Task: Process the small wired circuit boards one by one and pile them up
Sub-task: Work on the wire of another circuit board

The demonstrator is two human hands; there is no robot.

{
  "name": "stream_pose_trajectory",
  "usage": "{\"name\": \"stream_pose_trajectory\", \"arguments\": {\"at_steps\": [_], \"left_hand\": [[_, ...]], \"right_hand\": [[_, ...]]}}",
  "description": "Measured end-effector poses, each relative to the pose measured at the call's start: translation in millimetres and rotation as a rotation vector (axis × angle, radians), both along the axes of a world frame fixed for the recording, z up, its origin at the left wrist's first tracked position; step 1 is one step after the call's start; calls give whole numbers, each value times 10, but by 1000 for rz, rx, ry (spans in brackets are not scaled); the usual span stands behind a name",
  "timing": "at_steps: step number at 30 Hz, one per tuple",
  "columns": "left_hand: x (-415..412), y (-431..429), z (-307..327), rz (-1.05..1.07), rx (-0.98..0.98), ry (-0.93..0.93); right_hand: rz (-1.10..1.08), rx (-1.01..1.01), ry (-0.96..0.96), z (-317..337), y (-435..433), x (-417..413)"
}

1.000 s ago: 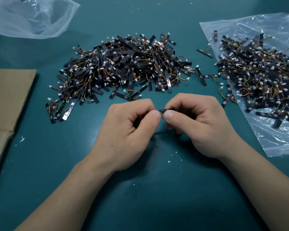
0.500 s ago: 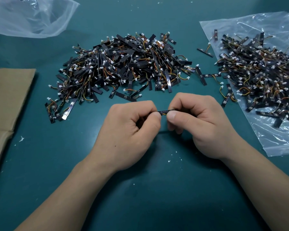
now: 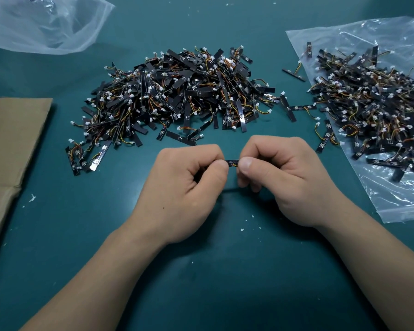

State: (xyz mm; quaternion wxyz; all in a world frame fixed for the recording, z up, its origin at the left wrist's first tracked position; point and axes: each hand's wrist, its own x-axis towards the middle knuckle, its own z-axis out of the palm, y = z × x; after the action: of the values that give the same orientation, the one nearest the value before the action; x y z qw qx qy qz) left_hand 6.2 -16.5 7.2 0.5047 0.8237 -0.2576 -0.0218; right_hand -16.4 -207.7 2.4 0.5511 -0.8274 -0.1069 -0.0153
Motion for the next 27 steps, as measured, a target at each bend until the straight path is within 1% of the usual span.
{"name": "stream_pose_trajectory", "arguments": {"at_steps": [4,8,11,22,27], "left_hand": [[-5,-8,-5,23,9,-17],[-23,-26,0,92,30,-61],[-22,-15,1,57,8,-46],[-4,3,2,37,-10,-30],[-6,-16,-4,91,-9,-32]], "right_hand": [[-4,-11,-11,1,2,-3],[-6,-48,-17,-2,15,-7],[-2,-46,-21,5,16,-12],[-2,-79,-19,26,22,-12],[-1,-77,-19,23,28,-13]]}}
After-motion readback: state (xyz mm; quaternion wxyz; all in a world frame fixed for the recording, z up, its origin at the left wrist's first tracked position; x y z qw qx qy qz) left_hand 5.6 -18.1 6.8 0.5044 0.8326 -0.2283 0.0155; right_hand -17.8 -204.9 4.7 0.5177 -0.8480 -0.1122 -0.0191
